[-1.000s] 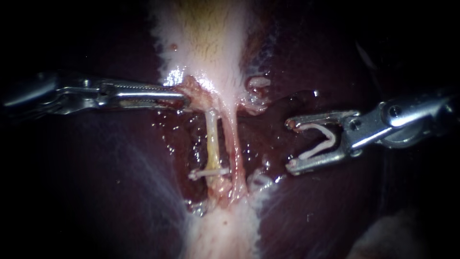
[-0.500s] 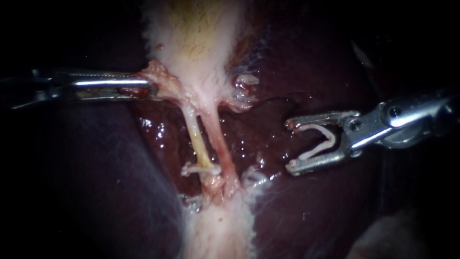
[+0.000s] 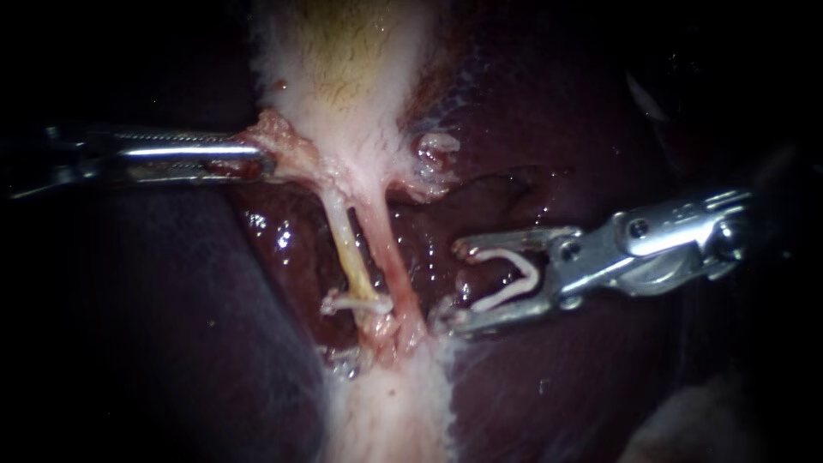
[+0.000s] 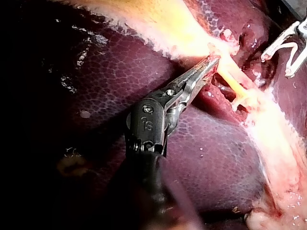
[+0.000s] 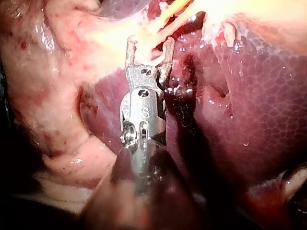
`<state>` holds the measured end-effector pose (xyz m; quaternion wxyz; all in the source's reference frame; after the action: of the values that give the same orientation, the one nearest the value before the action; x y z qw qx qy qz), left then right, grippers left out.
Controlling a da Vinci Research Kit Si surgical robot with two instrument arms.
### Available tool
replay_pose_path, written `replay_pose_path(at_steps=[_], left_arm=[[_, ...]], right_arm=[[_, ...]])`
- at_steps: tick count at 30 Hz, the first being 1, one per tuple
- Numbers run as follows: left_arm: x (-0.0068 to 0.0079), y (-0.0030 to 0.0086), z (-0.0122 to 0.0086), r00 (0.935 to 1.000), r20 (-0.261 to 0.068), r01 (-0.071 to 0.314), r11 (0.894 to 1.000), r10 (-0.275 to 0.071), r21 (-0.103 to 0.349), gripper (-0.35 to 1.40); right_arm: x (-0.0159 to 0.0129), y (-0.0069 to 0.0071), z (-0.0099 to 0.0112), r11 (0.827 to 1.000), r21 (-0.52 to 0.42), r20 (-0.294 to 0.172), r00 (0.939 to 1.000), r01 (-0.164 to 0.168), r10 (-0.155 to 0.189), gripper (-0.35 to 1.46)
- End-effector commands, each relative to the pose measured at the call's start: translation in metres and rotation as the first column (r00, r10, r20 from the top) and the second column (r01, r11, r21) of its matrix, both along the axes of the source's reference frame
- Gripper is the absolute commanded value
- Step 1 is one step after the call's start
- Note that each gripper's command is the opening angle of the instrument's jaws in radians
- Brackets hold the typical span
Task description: Clipping second clip left tube
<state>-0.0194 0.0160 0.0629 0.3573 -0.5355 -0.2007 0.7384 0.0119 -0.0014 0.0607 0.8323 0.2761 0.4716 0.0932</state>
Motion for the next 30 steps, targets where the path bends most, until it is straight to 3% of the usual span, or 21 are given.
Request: replay_pose_path(at_steps=[1, 6, 16, 30], left_arm=[[0.0, 0.0, 0.0, 1.0, 0.0, 0.0, 1.0, 0.0, 0.0, -0.35], [-0.0001, -0.0001, 0.0, 1.0, 0.0, 0.0, 1.0, 0.0, -0.001, -0.35], [-0.0001, -0.0001, 0.0, 1.0, 0.0, 0.0, 1.0, 0.0, -0.001, -0.35], [-0.0001, -0.0001, 0.0, 1.0, -0.001, 0.001, 1.0, -0.001, -0.001, -0.35]], right_arm=[[0.0006, 0.0, 0.0, 1.0, 0.013, 0.003, 0.9999, -0.013, 0.013, 0.5], [0.0024, 0.0, 0.0005, 0.999, 0.036, 0.003, 0.9996, -0.028, 0.027, 0.5], [0.0049, -0.0007, 0.0029, 0.997, 0.069, 0.007, 0.9997, -0.022, 0.021, 0.5], [0.0064, -0.0011, 0.0062, 0.994, 0.103, 0.02, 0.9993, -0.032, 0.03, 0.5]])
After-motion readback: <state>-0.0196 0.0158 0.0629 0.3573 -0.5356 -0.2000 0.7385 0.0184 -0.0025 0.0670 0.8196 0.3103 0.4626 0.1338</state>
